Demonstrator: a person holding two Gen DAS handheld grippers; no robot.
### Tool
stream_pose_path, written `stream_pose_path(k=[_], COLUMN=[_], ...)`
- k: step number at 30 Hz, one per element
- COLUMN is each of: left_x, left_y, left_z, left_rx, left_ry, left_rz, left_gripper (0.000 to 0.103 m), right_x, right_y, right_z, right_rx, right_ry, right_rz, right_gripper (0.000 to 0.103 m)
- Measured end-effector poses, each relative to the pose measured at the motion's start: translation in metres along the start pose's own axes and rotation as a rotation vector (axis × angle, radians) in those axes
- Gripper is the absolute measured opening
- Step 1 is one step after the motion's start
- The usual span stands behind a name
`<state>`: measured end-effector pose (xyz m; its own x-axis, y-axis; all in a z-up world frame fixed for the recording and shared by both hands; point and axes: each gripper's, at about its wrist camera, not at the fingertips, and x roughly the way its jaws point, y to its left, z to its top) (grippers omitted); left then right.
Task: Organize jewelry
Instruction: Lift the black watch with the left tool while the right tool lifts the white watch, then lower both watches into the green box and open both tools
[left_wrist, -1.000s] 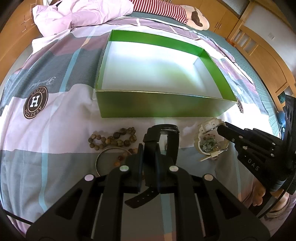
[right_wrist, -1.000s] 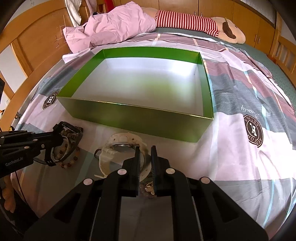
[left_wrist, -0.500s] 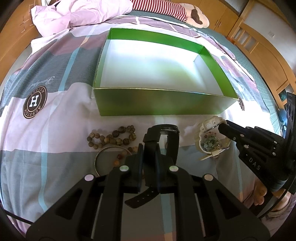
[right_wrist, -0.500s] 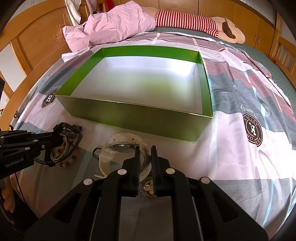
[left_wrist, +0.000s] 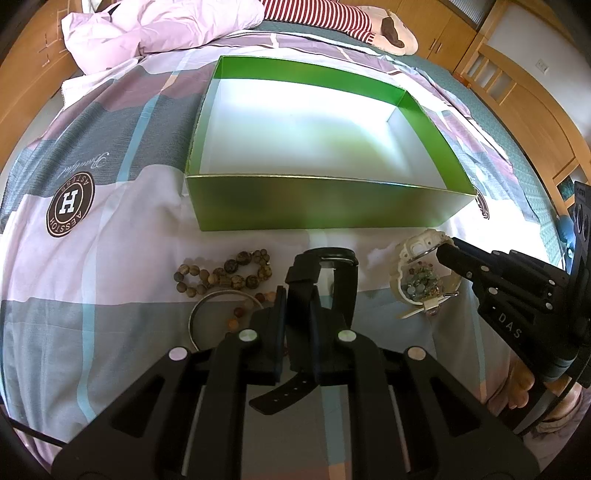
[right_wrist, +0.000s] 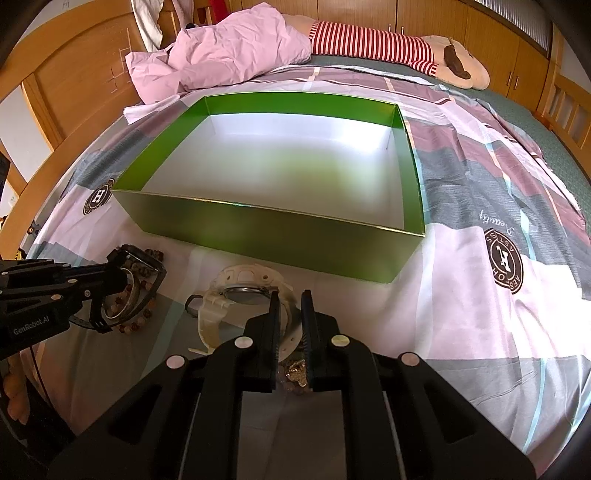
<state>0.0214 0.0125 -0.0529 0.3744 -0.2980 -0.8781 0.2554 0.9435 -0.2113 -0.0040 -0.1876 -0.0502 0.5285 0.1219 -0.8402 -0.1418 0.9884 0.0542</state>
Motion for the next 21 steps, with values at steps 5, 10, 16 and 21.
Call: stream_pose_path(k=[5,10,16,21], left_x=[0.000,0.000,-0.005,-0.041], left_y=[0.000,0.000,-0.001,-0.002], left_z=[0.000,0.000,0.001,0.036], left_rx=[0.002,0.002,-0.001,0.012], left_ry=[0.001,0.001,-0.026,-0.153], left_rz=[0.001,0.001,0.007,-0.010], left_gripper=[0.012,0.012,0.012,0.011], right_x=[0.000,0.000,-0.007,-0.044], right_y=[0.001,0.001,-0.001,-0.010], right_z=[0.000,0.000,0.002,0.028], right_rx=[-0.001,-0.001,0.008,0.071], right_ry=[-0.002,-0.003,-0.028,-0.188], right_rz=[0.001,0.000,0.006,0.062], right_gripper=[0.011,0.011,0.011,0.011])
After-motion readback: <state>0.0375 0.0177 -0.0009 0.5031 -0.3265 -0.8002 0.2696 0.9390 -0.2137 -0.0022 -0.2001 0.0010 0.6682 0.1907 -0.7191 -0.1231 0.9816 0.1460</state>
